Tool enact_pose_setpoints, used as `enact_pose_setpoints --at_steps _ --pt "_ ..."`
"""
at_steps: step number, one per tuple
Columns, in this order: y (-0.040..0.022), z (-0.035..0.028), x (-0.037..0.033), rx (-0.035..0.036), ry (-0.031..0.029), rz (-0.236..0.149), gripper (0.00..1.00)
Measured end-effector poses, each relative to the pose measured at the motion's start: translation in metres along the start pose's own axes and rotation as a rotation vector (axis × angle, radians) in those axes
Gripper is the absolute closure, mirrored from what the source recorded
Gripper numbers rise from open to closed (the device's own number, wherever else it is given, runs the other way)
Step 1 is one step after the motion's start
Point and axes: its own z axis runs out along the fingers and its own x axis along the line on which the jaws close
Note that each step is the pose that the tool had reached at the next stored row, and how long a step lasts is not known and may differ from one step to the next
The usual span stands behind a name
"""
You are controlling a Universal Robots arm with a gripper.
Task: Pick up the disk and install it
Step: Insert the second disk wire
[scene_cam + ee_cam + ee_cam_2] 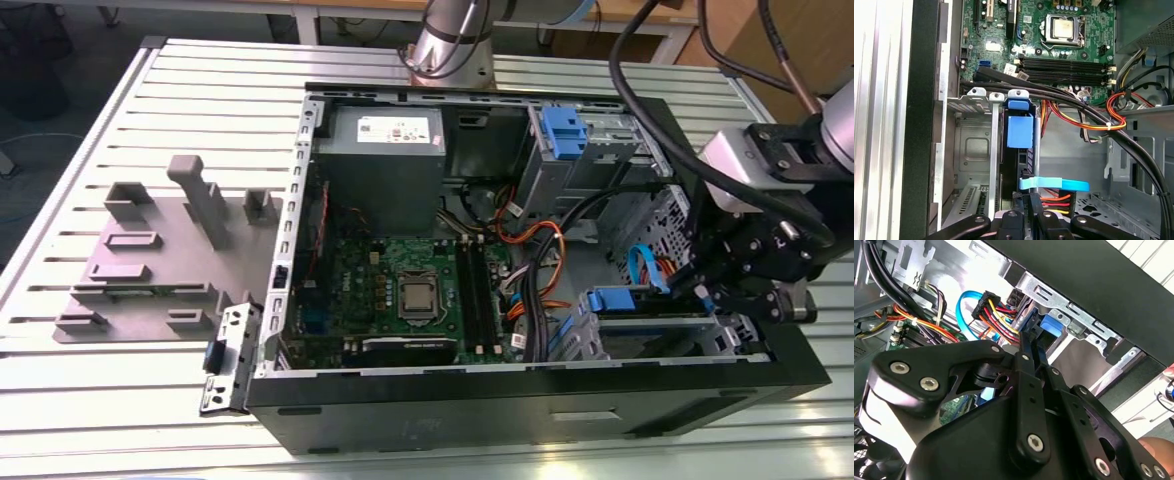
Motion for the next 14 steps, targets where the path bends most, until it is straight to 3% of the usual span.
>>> enact_pose_setpoints --at_steps 14 --pt "-0.0002 0.0027 0.0002 0.0002 -0.0004 0.000 0.83"
